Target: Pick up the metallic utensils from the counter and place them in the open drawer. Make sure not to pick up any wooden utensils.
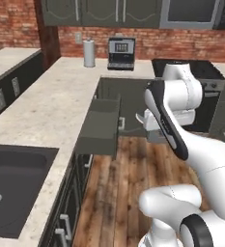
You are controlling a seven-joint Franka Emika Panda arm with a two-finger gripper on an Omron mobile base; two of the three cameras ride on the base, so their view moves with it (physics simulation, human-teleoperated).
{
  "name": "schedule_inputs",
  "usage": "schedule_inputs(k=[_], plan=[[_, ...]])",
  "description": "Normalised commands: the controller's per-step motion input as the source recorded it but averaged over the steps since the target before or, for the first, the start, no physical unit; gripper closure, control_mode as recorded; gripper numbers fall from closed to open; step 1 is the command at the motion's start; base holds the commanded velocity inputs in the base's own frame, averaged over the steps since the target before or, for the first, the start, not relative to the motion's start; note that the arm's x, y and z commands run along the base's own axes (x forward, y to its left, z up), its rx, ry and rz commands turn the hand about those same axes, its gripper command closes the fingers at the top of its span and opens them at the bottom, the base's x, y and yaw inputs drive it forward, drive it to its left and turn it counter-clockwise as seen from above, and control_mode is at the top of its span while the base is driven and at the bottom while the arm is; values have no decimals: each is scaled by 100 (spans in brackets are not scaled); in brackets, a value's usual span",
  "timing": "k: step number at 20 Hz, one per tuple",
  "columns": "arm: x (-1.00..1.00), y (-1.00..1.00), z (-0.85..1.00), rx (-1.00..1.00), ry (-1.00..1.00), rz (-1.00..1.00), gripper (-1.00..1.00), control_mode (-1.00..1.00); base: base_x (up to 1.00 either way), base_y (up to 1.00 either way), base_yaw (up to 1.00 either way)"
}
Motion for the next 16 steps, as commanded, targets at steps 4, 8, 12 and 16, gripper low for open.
schedule_inputs(k=[4, 8, 12, 16], plan=[[0, 0, 0, 0, 0, 0, 100, 100, 96, -27, 47], [0, 0, 0, 0, 0, 0, 100, 100, 72, -11, 37], [0, 0, 0, 0, 0, 0, 100, 100, 9, -2, 9], [0, 0, 0, 0, 0, 0, 100, 100, 2, 0, 0]])
